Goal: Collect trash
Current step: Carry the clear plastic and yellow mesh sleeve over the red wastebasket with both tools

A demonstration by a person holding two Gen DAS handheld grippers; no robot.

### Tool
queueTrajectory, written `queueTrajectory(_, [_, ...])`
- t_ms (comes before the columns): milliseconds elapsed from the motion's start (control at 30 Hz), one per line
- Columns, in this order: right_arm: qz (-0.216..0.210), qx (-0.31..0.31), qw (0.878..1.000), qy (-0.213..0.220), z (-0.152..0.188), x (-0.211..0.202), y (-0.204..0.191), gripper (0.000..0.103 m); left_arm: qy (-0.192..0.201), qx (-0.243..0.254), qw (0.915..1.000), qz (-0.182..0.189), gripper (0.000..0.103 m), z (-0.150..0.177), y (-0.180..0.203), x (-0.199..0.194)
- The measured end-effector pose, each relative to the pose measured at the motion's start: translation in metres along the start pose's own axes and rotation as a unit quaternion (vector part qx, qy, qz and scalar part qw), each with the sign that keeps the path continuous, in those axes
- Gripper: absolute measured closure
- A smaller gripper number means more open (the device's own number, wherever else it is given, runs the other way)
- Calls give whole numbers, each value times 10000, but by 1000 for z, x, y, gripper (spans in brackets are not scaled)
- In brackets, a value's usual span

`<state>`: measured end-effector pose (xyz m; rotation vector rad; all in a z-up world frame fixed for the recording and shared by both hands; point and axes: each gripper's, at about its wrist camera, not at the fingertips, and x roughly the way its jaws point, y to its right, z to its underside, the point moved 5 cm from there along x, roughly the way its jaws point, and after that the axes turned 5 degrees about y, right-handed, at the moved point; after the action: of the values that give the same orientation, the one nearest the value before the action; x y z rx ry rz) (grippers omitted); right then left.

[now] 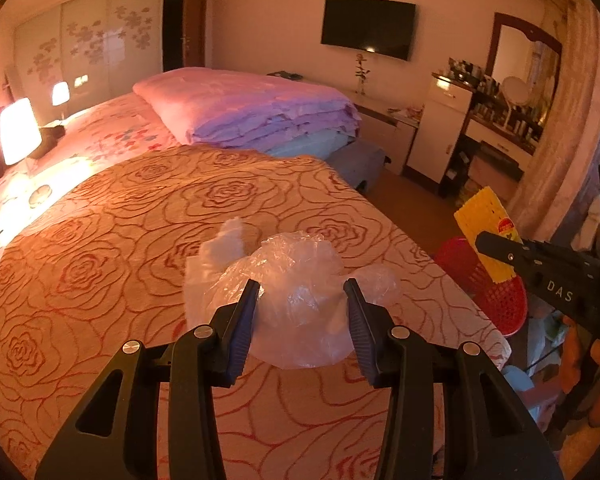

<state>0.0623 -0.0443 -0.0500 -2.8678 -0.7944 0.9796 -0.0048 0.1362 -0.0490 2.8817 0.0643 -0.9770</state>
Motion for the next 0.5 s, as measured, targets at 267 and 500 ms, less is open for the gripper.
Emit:
queueTrajectory(267, [228,114,9997,60,-1,-8,24,88,-35,273,9994,215,62,-9,32,12])
queueTrajectory(500, [500,241,9984,119,-1,-18,53,88,-70,511,9977,442,62,-17,64,27])
